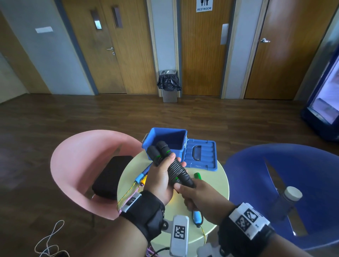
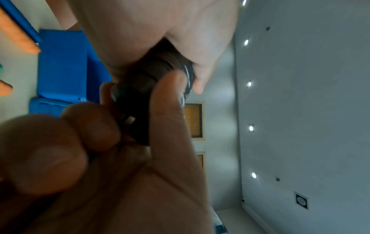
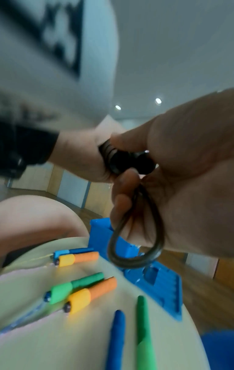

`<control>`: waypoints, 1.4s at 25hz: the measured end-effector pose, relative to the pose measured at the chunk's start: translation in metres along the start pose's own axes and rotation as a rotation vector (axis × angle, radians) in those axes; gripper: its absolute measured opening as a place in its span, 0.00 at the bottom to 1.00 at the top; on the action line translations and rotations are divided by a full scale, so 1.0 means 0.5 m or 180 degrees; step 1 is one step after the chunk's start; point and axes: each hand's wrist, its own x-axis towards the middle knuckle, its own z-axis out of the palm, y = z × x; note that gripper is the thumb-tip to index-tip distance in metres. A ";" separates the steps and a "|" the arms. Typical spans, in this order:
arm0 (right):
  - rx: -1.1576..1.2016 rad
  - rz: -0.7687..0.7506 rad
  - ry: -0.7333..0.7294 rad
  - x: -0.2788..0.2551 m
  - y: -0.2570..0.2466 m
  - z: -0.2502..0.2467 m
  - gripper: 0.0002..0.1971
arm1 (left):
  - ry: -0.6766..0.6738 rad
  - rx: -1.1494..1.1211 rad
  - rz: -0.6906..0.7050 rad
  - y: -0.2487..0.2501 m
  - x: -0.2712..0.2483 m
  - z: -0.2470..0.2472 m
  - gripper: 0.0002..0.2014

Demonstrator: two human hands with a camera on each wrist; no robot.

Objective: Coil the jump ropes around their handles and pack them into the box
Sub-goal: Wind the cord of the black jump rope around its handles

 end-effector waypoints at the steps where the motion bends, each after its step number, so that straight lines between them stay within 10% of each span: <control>1: 0.0167 0.0219 -0.0052 -0.005 -0.003 0.001 0.11 | 0.0103 -0.0032 0.0056 -0.003 0.006 -0.009 0.05; 6: 0.0290 0.0822 0.0001 -0.011 0.003 0.011 0.15 | 0.0457 0.0122 0.0557 0.001 0.028 -0.043 0.07; 11: -0.1860 0.0685 -0.0141 0.002 0.004 0.036 0.30 | 0.0430 0.2109 0.1643 -0.019 0.001 -0.063 0.11; 16: -0.2961 0.0504 -0.0179 0.000 0.012 0.041 0.18 | 0.0119 0.2612 0.2061 -0.027 -0.016 -0.083 0.10; 21: -0.4449 -0.0179 -0.0169 -0.030 0.012 0.061 0.13 | 0.0400 0.2941 0.1423 -0.018 0.008 -0.108 0.10; 31: -0.4073 -0.0524 -0.0335 -0.032 -0.048 0.038 0.10 | 0.0117 0.3768 0.0679 0.038 0.032 -0.101 0.15; 35: -0.4395 -0.1001 0.0557 -0.015 -0.077 0.010 0.34 | -0.0636 0.4243 0.0403 0.039 0.011 -0.084 0.15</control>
